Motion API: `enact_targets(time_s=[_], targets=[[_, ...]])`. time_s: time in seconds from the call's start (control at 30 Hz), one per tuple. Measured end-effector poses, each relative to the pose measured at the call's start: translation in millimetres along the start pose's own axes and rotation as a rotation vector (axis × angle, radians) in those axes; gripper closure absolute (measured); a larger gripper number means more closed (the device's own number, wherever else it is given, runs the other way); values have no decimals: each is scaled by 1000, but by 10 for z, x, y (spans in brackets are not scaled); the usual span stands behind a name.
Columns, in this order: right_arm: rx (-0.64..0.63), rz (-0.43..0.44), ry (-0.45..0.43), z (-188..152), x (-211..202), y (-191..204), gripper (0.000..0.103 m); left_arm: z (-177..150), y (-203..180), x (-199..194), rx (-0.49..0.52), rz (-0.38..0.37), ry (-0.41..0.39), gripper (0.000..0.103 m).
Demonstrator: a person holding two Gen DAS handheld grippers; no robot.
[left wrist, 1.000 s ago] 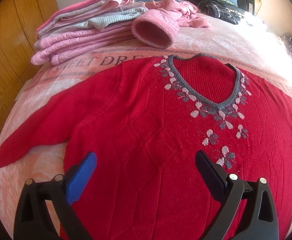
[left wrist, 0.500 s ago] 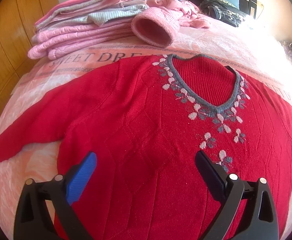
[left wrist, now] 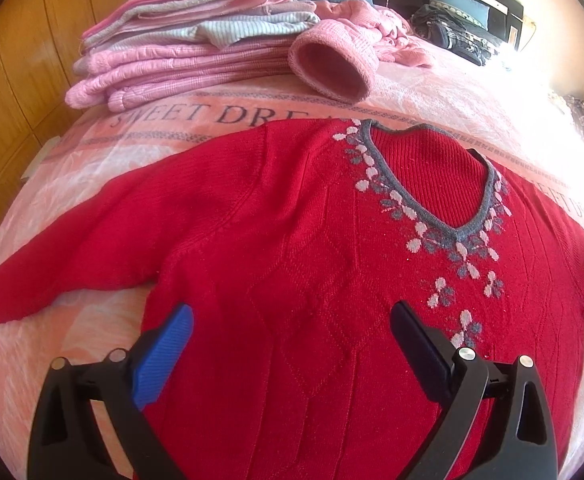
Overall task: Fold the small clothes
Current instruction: 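Carry the sleeve across the sweater body and release it with the right tool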
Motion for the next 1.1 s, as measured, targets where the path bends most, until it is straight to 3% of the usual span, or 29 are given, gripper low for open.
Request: enact_targets(time_s=[0.4, 0.57, 0.83, 0.9, 0.97, 1.03, 1.1], targets=[[-201, 265, 194, -723, 620, 1865, 98, -8, 161, -7, -20, -30, 16, 4], [-275, 294, 244, -990, 813, 2375, 98, 3, 222, -17, -31, -44, 16, 4], [-312, 243, 307, -1298, 1134, 2456, 92, 28, 187, -13, -48, -79, 23, 4], [-305, 277, 324, -1299, 1082, 2455, 81, 41, 103, -31, -47, -104, 24, 4], [-288, 327, 337, -1277, 958, 2440, 54, 63, -17, -51, -41, -138, 27, 4], [-309, 364, 326, -1254, 787, 2409, 53, 81, -183, -72, -37, -191, 34, 4], [-348, 326, 297, -1217, 622, 2311, 53, 91, -373, -69, -37, -250, 54, 4]])
Point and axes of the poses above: each gripper's, at about its wrist camera, not at the fingertips, and x roughly the way its jaws point, y to its left, z to its top, the point moved 3 cm from there along x, roughly the way its jaws point, and after that the axes turned 4 degrees about -y, right-handed, at the moved point
